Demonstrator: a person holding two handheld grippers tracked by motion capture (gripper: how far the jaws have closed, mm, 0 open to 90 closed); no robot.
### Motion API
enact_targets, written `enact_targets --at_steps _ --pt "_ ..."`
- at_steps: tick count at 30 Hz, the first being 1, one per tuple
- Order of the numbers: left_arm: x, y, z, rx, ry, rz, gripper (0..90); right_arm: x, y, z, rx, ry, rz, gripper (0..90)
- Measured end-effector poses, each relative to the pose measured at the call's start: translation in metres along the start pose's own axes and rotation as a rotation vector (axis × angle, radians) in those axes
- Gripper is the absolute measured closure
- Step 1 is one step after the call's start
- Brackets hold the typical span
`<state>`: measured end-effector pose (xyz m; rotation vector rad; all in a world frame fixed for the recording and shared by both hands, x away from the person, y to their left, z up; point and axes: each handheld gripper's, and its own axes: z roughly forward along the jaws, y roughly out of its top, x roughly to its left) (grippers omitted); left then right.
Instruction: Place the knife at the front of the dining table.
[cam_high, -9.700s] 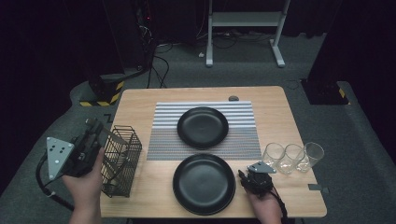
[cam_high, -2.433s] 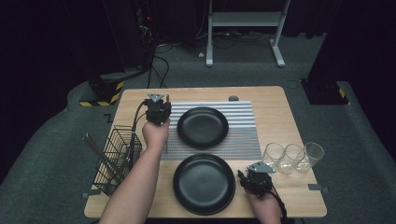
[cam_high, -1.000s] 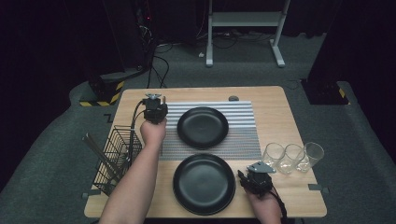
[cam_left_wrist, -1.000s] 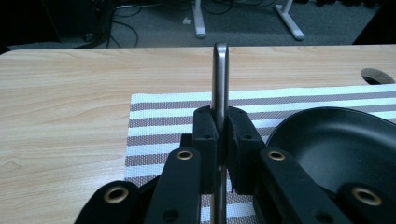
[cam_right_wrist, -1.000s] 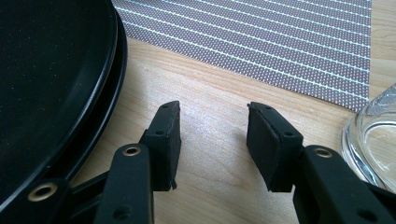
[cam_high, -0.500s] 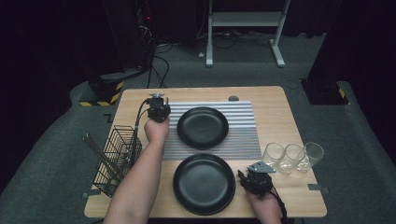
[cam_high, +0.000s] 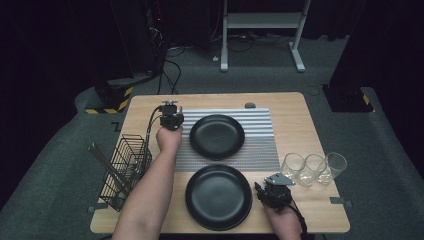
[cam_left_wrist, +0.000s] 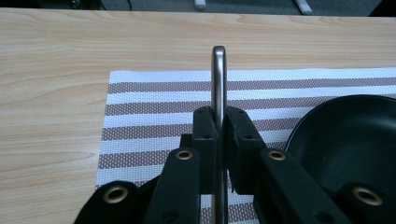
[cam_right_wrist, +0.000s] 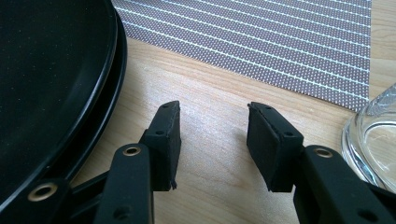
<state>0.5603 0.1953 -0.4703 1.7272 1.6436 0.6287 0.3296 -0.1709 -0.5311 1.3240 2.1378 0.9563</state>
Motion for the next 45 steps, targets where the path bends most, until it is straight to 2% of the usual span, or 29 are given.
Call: enact_targets --at_steps 7,22,27,28,31,39,44,45 --pt "0.003 0.000 0.005 0.014 -0.009 -0.010 82.8 0.000 0.000 0.000 0.000 -0.001 0.001 54.3" --pt "-0.001 -0.003 0.013 0.042 -0.007 0.010 82.5 0.000 0.000 0.000 0.000 -0.001 0.001 54.2" --pt "0.000 -0.006 0.016 0.054 -0.009 -0.007 82.0 0.000 0.000 0.000 0.000 -0.001 0.001 54.2" --pt "0.000 -0.006 0.016 0.051 -0.004 -0.007 81.3 0.000 0.000 0.000 0.000 -0.001 0.001 54.3" --pt "0.000 -0.004 0.011 0.029 0.000 -0.003 71.7 0.000 0.000 0.000 0.000 -0.002 0.001 54.2" --pt "-0.006 -0.004 -0.006 -0.002 0.005 0.034 70.0 0.000 0.000 0.000 0.000 -0.004 0.002 54.3" --pt "-0.011 -0.013 -0.017 -0.011 0.018 0.072 66.2 0.000 0.000 0.000 0.000 -0.005 0.001 54.3" --pt "-0.012 -0.014 -0.019 -0.014 0.022 0.076 63.3 0.000 0.000 0.000 0.000 -0.005 0.001 54.4"
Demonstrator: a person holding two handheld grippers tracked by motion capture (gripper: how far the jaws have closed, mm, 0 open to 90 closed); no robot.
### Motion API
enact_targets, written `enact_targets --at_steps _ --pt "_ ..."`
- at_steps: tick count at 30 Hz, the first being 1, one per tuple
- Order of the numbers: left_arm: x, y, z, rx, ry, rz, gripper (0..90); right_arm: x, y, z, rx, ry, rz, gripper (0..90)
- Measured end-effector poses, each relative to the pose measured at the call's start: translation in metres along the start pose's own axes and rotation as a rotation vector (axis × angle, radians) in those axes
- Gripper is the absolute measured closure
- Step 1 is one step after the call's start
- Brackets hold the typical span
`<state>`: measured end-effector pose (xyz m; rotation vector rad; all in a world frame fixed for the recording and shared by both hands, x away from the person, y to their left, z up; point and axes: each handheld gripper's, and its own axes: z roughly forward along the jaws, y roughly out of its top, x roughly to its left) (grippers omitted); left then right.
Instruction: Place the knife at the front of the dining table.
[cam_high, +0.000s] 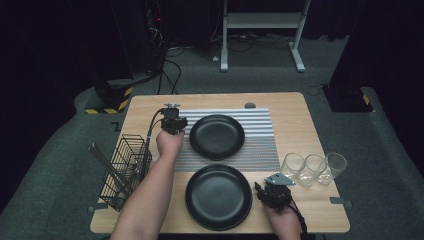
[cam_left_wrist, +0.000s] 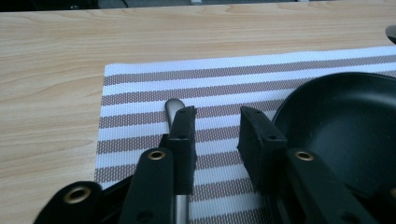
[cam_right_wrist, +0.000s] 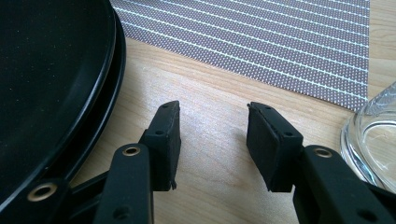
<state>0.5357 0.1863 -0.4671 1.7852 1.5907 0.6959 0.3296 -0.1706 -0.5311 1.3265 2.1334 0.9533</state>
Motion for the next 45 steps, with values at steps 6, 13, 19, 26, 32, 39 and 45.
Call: enact_targets --at_steps 6,13,19,26,32,39,45 --pt "-0.001 -0.013 -0.012 0.000 0.008 0.017 58.2 0.000 0.000 0.000 0.000 -0.001 -0.003 54.7" --pt "-0.009 -0.026 -0.026 -0.012 0.015 0.048 58.1 0.000 0.000 0.000 0.000 0.004 -0.005 54.6" --pt "-0.014 -0.038 -0.036 -0.004 0.025 0.058 57.4 0.000 0.000 0.000 0.000 0.007 -0.007 54.6" --pt "-0.016 -0.051 -0.044 -0.007 0.035 0.075 55.4 0.000 0.000 0.000 0.000 0.009 -0.009 54.6" --pt "-0.017 -0.067 -0.049 0.005 0.039 0.085 53.8 0.000 0.000 0.000 0.000 0.008 -0.009 54.6" --pt "-0.015 -0.083 -0.056 0.004 0.045 0.083 50.3 0.001 0.000 0.000 0.000 0.012 -0.012 54.6" --pt "-0.012 -0.094 -0.056 0.016 0.063 0.077 47.5 0.001 0.000 0.000 0.000 0.014 -0.012 54.4"
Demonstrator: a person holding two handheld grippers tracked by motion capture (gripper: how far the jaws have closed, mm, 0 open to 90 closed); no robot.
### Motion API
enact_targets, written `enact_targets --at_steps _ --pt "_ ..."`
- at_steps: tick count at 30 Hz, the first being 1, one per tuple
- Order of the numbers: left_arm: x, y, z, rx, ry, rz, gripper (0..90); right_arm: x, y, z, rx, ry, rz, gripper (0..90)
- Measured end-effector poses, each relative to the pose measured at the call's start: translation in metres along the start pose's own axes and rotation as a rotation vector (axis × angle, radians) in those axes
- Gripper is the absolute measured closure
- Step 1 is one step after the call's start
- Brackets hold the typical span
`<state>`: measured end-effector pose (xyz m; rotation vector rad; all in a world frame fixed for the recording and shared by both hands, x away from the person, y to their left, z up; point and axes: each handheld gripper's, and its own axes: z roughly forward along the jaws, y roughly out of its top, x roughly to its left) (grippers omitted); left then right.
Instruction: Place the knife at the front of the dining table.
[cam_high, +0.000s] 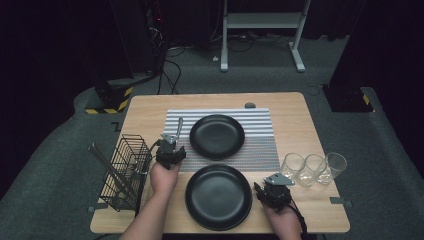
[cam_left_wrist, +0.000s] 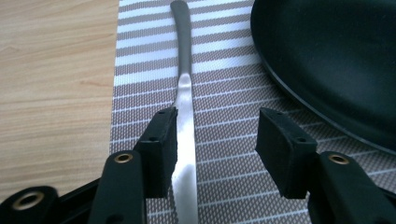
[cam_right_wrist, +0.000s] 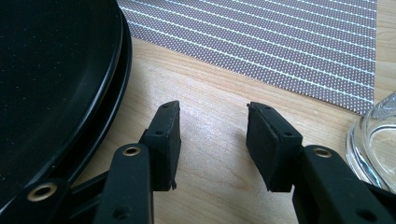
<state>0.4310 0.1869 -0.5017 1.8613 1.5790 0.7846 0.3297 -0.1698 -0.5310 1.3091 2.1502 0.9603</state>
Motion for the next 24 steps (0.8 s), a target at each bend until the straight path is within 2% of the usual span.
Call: enact_targets --at_steps 11,15,24 --pt "0.005 -0.020 0.002 0.010 -0.002 -0.014 44.4 0.000 0.000 0.000 0.000 0.001 -0.002 54.4" --pt "0.009 -0.023 0.004 0.017 -0.012 -0.037 43.9 0.000 0.000 0.000 0.000 0.001 -0.002 54.4" --pt "0.007 -0.027 0.003 0.024 -0.036 -0.043 44.0 0.000 0.000 0.000 0.001 0.001 -0.001 54.3"
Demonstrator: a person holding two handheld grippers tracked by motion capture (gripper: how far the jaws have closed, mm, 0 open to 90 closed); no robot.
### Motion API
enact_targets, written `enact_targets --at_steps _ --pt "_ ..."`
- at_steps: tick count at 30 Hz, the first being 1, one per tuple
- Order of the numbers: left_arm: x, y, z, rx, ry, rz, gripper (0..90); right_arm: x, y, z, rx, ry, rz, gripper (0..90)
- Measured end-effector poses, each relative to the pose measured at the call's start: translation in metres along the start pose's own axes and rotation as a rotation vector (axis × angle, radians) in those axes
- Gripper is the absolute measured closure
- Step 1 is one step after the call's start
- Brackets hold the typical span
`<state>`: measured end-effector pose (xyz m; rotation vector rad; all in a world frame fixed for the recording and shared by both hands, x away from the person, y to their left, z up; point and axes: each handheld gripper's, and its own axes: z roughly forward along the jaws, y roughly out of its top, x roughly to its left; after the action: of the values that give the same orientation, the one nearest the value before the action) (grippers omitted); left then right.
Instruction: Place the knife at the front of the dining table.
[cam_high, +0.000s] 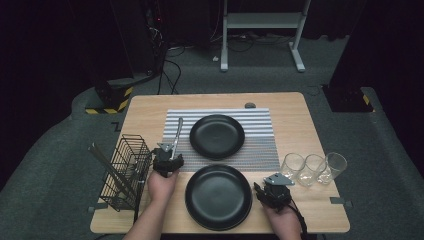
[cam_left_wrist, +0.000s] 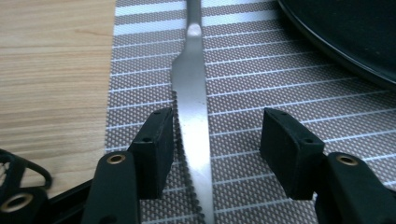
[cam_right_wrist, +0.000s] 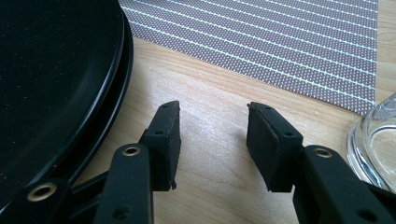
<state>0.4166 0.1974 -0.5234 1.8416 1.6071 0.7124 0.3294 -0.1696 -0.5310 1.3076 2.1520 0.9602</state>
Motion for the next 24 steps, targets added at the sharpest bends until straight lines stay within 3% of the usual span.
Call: enact_targets --at_steps 17,24 --pt "-0.0041 -0.0072 -0.0043 -0.026 -0.015 0.011 48.3 0.0002 -0.0002 -0.0002 0.000 0.001 0.000 54.2" --pt "0.0002 -0.0047 -0.0033 -0.025 -0.009 0.010 49.0 0.0001 -0.0001 -0.0002 0.000 0.001 0.000 54.2"
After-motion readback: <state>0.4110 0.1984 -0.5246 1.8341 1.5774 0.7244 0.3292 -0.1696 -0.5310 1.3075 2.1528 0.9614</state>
